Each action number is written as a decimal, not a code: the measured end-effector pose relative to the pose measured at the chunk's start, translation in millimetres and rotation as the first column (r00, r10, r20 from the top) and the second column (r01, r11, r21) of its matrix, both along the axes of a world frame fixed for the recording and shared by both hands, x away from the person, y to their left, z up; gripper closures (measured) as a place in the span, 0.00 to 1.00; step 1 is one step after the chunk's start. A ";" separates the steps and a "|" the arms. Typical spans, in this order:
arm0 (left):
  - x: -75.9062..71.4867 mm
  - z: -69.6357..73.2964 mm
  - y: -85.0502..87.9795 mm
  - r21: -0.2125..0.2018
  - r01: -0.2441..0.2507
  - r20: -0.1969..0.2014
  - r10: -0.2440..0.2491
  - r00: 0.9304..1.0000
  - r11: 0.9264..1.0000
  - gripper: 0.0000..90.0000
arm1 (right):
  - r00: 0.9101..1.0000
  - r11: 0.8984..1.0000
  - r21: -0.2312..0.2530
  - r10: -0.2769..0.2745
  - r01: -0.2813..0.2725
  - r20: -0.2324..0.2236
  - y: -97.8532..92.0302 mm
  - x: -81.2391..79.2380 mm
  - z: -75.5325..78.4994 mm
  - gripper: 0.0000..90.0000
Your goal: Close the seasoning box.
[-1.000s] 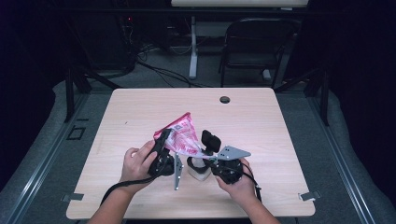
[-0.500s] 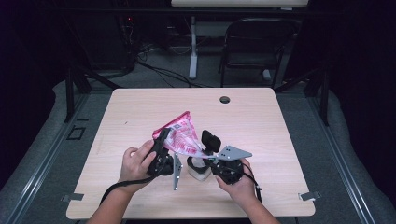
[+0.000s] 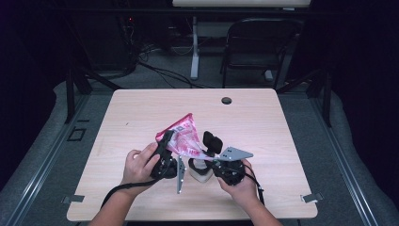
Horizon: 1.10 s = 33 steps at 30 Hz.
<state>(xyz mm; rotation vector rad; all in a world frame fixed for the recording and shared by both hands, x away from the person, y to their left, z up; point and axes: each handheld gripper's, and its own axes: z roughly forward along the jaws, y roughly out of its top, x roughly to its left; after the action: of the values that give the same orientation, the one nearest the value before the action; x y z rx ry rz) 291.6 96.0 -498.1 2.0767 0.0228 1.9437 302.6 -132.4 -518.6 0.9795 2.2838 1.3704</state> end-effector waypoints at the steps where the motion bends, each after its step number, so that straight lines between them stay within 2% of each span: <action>1: -0.2 0.1 0.0 0.001 0.000 0.000 0.000 1.000 1.000 0.75 | 1.000 1.000 -0.004 0.002 -0.002 -0.002 0.2 0.0 -0.3 1.00; 8: -0.9 1.1 -0.2 0.008 0.006 0.019 -0.006 1.000 1.000 0.75 | 1.000 1.000 -0.005 0.004 -0.004 -0.004 0.8 0.0 -1.1 1.00; 26: -1.1 1.2 0.1 0.014 0.001 0.008 -0.001 1.000 1.000 0.75 | 1.000 1.000 -0.004 0.006 -0.006 -0.004 1.3 0.0 -1.5 1.00; 33: -2.6 3.0 -1.2 0.023 0.001 0.021 -0.002 1.000 1.000 0.75 | 1.000 1.000 -0.002 0.006 -0.006 -0.004 1.1 0.0 -1.3 1.00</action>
<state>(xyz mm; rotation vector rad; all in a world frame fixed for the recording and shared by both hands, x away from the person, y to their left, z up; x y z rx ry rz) 288.9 94.9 -495.1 2.0701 -0.0060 1.9735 302.5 -131.3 -519.9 0.9756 2.2926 1.3695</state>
